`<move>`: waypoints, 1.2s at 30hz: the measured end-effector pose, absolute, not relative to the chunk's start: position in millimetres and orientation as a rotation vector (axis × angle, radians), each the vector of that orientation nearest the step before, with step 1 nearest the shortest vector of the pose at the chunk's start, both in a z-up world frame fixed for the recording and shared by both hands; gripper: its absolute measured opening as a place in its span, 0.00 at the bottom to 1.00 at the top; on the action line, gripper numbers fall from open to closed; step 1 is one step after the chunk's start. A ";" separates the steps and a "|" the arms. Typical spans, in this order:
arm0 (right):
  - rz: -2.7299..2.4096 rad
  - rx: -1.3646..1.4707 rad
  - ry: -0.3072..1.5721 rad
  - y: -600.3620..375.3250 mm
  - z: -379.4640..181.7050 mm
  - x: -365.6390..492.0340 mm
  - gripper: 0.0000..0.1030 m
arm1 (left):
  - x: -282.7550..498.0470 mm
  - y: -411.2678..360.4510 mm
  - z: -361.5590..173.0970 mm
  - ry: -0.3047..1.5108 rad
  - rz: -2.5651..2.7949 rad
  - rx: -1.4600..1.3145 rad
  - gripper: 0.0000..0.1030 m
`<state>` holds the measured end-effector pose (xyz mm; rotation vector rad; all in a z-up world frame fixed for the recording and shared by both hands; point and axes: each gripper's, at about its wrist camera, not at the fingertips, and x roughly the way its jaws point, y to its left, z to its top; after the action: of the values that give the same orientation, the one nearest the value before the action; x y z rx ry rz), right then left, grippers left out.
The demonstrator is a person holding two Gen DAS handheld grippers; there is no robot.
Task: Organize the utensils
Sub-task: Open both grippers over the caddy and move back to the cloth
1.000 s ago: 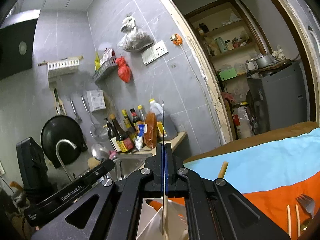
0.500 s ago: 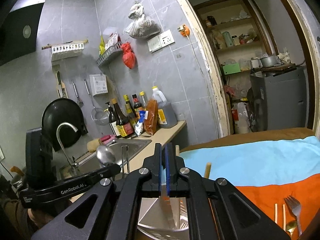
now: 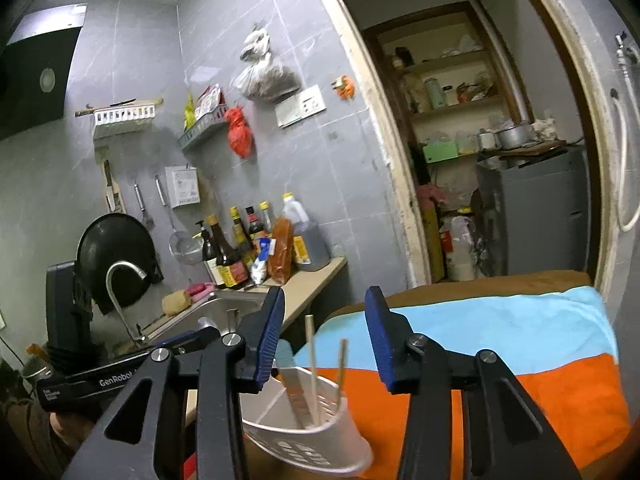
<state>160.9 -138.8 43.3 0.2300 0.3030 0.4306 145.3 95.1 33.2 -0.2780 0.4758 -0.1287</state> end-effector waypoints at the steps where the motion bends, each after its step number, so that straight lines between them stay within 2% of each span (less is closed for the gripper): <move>1: 0.423 0.232 0.302 -143.3 45.9 159.4 0.43 | 142.9 90.2 36.9 0.460 -0.118 -0.270 0.84; 2: 0.416 0.235 0.299 -148.8 48.0 157.0 0.51 | 139.3 83.8 41.4 0.435 -0.102 -0.259 0.92; 3: 0.406 0.239 0.293 -155.8 50.3 153.3 0.55 | 135.3 77.2 45.6 0.409 -0.087 -0.248 0.97; 4: 0.390 0.239 0.285 -163.6 52.7 149.0 0.60 | 133.1 71.5 49.2 0.392 -0.078 -0.239 0.99; 5: 0.371 0.234 0.278 -171.4 55.0 144.7 0.65 | 131.2 64.1 52.4 0.376 -0.071 -0.229 1.00; 9: 0.299 0.207 0.261 -198.8 63.6 131.8 0.75 | 125.6 36.0 60.5 0.340 -0.076 -0.203 1.00; 11: 0.257 0.187 0.252 -212.1 69.1 125.2 0.87 | 122.6 22.7 62.4 0.328 -0.083 -0.193 1.00; 12: 0.232 0.172 0.244 -220.4 71.3 121.1 0.89 | 120.9 16.1 62.7 0.324 -0.086 -0.187 1.00; 17: 0.172 0.136 0.234 -251.3 80.4 112.8 0.93 | 115.4 -26.2 59.4 0.316 -0.106 -0.137 1.00; 23: 0.134 0.107 0.250 -292.4 77.1 110.4 0.94 | 110.9 -72.9 45.7 0.343 -0.135 -0.073 1.00; 36: 0.138 0.120 0.416 -361.1 20.5 138.0 0.94 | 139.3 -120.0 -24.6 0.589 -0.116 -0.092 1.00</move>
<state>138.0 -361.0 20.5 0.1201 0.4155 0.1383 139.3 -120.0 -24.6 -0.0923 0.5890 -0.1164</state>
